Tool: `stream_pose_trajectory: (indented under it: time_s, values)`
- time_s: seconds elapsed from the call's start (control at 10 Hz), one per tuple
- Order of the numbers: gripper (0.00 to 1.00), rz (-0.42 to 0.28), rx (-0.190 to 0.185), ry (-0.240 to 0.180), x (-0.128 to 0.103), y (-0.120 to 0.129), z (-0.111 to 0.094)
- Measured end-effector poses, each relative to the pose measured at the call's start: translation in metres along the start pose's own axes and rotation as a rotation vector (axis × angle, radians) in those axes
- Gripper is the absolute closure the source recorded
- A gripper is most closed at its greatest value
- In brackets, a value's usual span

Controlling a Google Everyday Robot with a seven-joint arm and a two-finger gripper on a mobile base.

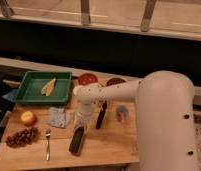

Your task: Wipe table surface with eraser

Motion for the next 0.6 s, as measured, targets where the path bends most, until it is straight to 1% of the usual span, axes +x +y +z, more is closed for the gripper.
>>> stream_pose_trajectory:
  time_s: [0.1,0.3,0.4,0.6]
  values:
    - [1.0,0.004,0.002,0.011,0.001,0.005,0.004]
    - [1.0,0.026,0.011,0.022,0.004,-0.001,0.007]
    - [1.0,0.04,0.021,0.022,0.007,-0.013,0.005]
    - [1.0,0.063,0.039,0.009,0.007,-0.049,-0.004]
